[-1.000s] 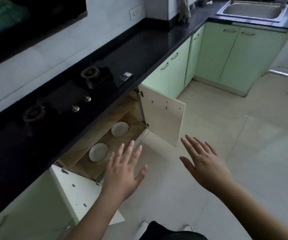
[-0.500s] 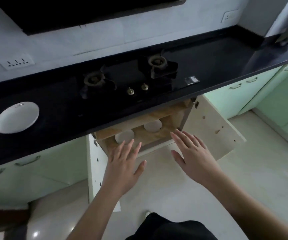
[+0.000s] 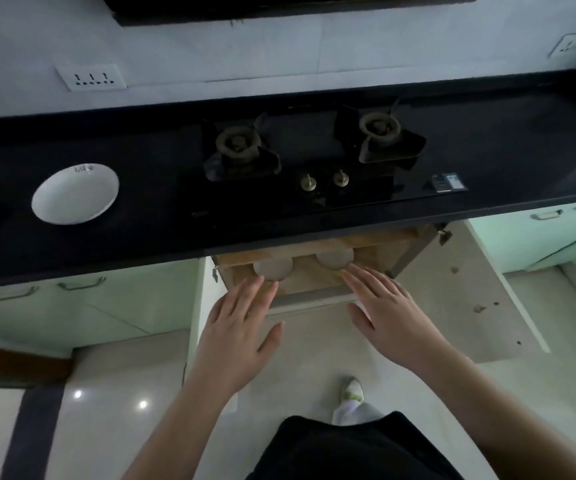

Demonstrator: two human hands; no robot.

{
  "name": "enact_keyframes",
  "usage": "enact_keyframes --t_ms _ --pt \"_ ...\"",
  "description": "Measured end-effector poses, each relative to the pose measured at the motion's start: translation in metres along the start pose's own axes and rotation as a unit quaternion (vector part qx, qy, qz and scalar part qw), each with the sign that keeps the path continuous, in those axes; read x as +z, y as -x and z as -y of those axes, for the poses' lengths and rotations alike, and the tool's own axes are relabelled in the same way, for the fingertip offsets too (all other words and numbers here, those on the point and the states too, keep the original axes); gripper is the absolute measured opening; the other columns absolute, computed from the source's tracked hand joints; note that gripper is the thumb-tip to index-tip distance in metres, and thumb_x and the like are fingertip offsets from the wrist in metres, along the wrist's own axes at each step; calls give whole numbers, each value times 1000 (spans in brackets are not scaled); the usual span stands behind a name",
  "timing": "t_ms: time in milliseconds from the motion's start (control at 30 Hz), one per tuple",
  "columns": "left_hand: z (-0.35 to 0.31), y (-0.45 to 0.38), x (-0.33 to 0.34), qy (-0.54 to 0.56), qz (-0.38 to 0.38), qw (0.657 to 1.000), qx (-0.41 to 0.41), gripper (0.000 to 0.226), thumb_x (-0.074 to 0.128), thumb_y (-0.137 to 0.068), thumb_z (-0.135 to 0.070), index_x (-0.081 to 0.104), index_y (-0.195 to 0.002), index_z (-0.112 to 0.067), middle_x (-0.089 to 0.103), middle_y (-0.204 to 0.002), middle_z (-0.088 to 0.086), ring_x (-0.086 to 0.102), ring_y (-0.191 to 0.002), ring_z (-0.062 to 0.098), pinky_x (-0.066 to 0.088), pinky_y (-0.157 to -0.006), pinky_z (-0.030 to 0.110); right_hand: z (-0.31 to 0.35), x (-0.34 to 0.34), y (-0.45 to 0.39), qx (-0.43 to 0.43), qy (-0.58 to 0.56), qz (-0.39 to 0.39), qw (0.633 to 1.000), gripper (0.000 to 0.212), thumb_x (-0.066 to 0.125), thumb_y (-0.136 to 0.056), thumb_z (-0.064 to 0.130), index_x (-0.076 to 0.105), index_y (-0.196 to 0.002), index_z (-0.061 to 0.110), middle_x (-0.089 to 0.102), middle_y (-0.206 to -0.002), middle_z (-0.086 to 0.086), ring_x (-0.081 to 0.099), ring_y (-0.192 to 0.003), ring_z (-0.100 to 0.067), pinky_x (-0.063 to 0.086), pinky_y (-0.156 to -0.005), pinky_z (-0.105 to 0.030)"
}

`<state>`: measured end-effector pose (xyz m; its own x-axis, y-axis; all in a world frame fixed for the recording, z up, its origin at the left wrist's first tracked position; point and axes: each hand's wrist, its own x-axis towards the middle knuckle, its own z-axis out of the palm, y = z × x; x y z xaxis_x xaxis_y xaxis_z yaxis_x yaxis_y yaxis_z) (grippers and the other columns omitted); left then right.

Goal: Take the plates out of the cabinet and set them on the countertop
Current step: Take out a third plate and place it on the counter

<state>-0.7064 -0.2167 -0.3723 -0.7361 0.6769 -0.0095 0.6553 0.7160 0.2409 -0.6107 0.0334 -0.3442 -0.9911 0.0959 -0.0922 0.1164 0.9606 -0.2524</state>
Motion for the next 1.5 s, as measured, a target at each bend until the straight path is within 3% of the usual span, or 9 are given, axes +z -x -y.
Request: enact_keyframes --t_ms 167,467,667,1067,1367,1500 --pt "-11 -24 9 -23 5 998 -52 65 28 -97 -54 39 -151 -18 41 -154 5 33 -144 28 24 -116 44 -17 -1 -46 -39 -30 -8 999 55 35 -101 38 25 -152 19 27 -159 0 17 -147 -19 11 -119 -34" --pt "-41 -88 45 -55 43 988 -140 59 37 -97 -49 48 -145 -16 43 -153 6 34 -143 31 25 -117 50 -82 22 -120 -149 -38 83 985 59 29 -100 43 20 -153 20 25 -159 -1 15 -148 -18 4 -116 -31" --pt "-58 -120 81 -31 62 987 -147 57 40 -96 -47 51 -143 -17 44 -153 5 36 -142 28 21 -115 43 -122 59 -147 -125 -58 125 983 57 25 -100 42 20 -153 23 19 -161 2 10 -149 -16 5 -117 -31" --pt "3 -128 200 -20 114 984 -132 58 34 -98 -49 51 -143 -17 45 -152 7 36 -142 29 33 -113 49 -115 179 -178 -69 -35 166 983 57 22 -99 42 19 -154 24 14 -163 2 10 -149 -16 3 -117 -31" --pt "47 -145 287 -27 110 979 -171 64 30 -98 -53 46 -147 -16 41 -154 9 29 -146 31 29 -116 51 -112 266 -214 -101 -16 168 980 59 15 -98 46 15 -153 25 18 -162 3 10 -148 -14 3 -117 -31" --pt "69 -160 345 -22 102 976 -190 65 25 -98 -55 39 -151 -18 35 -158 6 23 -148 29 23 -119 49 -135 315 -242 -112 12 175 978 56 20 -100 40 12 -153 25 13 -162 4 8 -148 -15 3 -119 -34"
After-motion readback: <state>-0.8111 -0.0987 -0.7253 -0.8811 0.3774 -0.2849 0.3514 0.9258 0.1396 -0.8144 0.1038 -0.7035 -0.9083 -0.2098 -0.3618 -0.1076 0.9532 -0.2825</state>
